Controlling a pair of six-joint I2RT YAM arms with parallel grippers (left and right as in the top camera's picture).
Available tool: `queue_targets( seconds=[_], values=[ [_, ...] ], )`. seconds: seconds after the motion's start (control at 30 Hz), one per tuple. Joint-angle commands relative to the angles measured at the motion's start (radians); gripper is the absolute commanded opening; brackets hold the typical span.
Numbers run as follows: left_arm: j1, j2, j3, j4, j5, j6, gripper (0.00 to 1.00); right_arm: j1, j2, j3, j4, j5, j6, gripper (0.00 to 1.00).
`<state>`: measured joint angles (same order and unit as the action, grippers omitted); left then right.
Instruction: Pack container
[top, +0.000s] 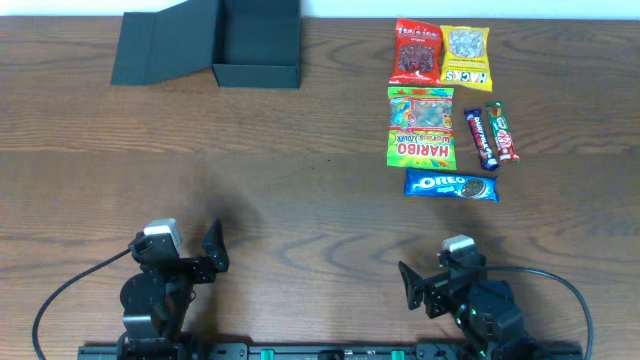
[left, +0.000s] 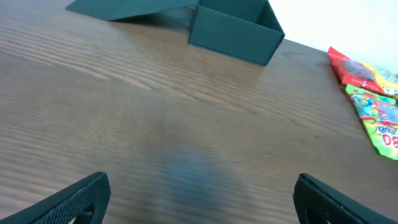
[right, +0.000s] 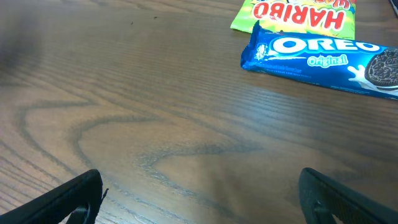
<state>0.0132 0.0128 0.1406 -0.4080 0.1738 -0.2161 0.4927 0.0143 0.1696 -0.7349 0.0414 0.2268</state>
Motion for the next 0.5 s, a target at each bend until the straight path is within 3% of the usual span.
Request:
queue_targets(
  seconds=[0.0, 0.13, 0.27, 0.33, 0.47],
  values=[
    [0.006, -0.008, -0.021, -0.002, 0.076, -0.118, 0.95, -0.008, -0.009, -0.009, 0.003, 0.003, 0.004, 0.99],
    [0.006, -0.008, -0.021, 0.022, 0.214, -0.263, 0.95, -0.008, -0.009, -0.009, 0.003, 0.003, 0.004, 0.99],
    [0.006, -0.008, -0.021, 0.187, 0.225, -0.508, 0.95, -0.008, -0.009, -0.009, 0.003, 0.003, 0.004, 0.99],
    [0.006, -0.008, -0.021, 0.269, 0.261, -0.510, 0.95, -0.008, -0.009, -0.009, 0.003, 0.003, 0.004, 0.99],
    [0.006, 0.027, 0.018, 0.342, 0.285, -0.391, 0.96, -0.008, -0.009, -0.009, 0.003, 0.003, 0.004, 0.99]
  ],
)
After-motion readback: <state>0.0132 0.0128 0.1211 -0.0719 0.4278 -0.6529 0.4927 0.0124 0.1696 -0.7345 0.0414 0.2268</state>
